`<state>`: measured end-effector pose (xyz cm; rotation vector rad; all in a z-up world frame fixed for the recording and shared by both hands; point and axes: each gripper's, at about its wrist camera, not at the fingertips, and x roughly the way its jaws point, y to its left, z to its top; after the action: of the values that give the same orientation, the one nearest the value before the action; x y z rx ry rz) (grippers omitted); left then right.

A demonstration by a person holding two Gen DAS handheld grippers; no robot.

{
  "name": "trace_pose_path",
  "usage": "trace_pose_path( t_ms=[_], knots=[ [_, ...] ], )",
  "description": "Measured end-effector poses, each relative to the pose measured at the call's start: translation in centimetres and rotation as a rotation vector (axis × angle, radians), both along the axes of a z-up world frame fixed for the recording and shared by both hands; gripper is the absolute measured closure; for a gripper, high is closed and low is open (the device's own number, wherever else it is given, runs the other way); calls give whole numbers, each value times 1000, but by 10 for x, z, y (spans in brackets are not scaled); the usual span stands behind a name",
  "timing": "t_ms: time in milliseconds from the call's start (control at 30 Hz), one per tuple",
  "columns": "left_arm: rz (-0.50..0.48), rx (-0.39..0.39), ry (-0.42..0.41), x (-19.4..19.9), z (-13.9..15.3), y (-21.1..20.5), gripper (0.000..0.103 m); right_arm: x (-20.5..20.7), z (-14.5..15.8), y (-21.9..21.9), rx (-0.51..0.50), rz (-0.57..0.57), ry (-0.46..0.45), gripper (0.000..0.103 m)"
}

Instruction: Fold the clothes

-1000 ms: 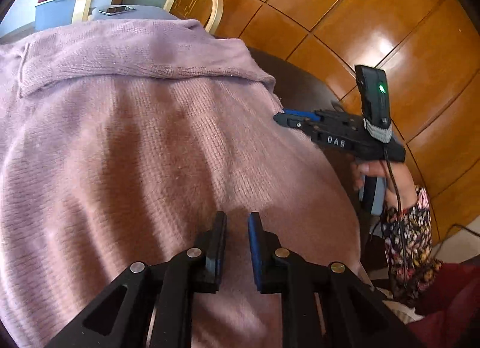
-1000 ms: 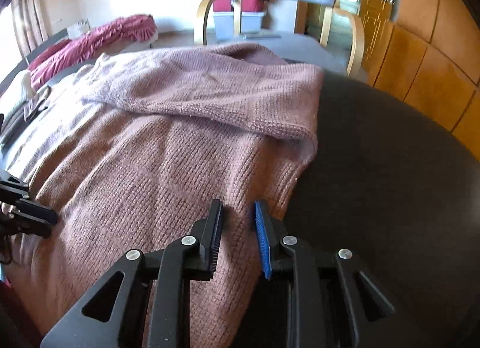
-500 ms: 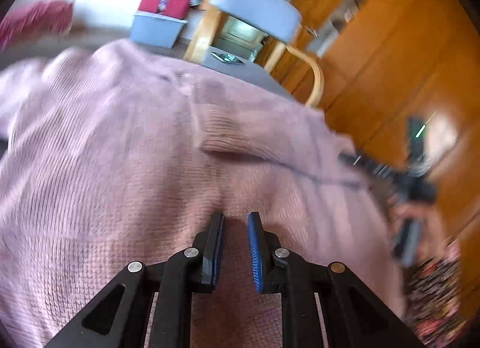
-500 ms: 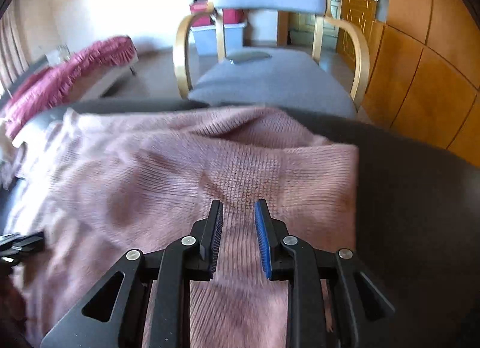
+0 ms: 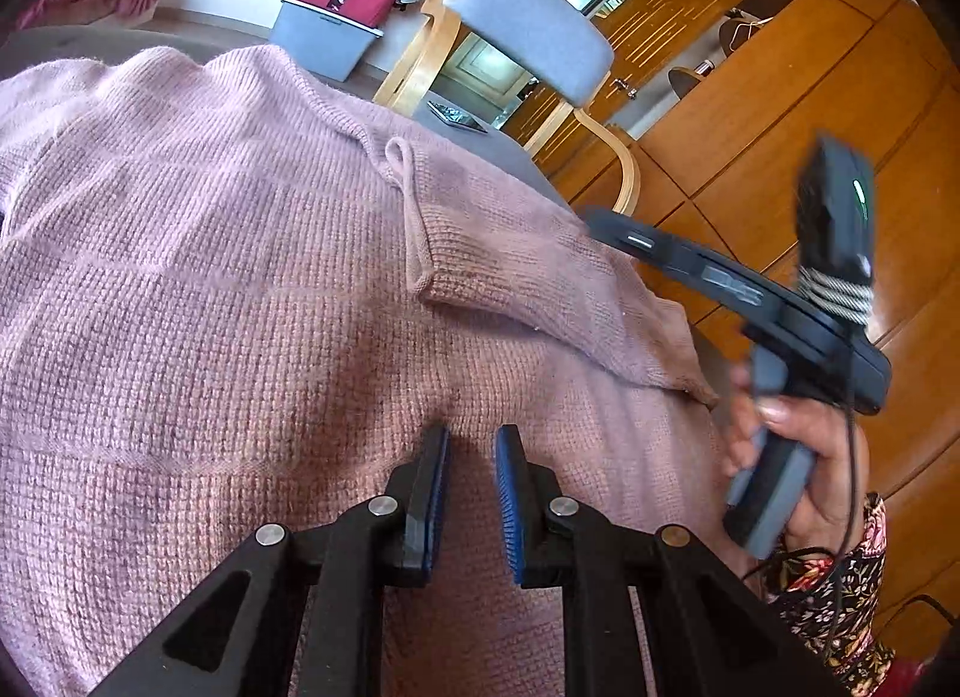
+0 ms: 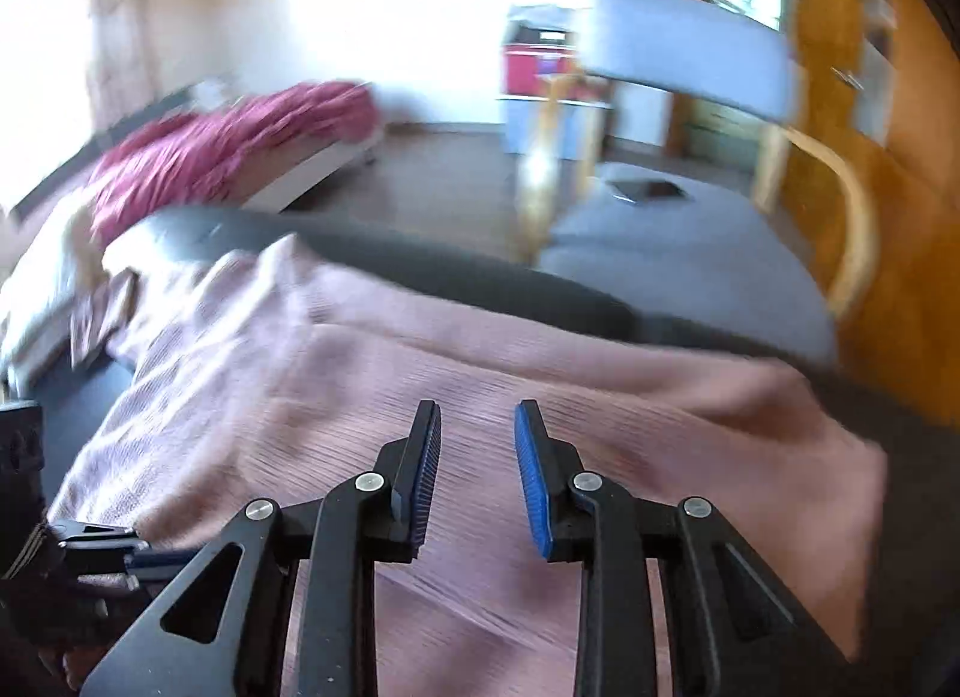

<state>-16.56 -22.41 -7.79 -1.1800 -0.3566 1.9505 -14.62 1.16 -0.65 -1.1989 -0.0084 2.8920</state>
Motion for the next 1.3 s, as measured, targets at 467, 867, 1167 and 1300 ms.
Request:
trace_pose_path(
  t_ms=[467,867,1167,1300],
  knots=[
    [198,-5,66,-16,27,-49,88,-41,-35,-11,-179,64,-17,75],
    [535,-411,237,-106,33,-181,87,-48,-33,-23,-164,132,-19,45],
    [484,-527,259,-107,13,-215,86,-45,-35,-20,-171,134,-18,44],
    [422,-541,263,-104,12,-201,86,-44,-35,-20,-173,134,-17,44]
  ],
)
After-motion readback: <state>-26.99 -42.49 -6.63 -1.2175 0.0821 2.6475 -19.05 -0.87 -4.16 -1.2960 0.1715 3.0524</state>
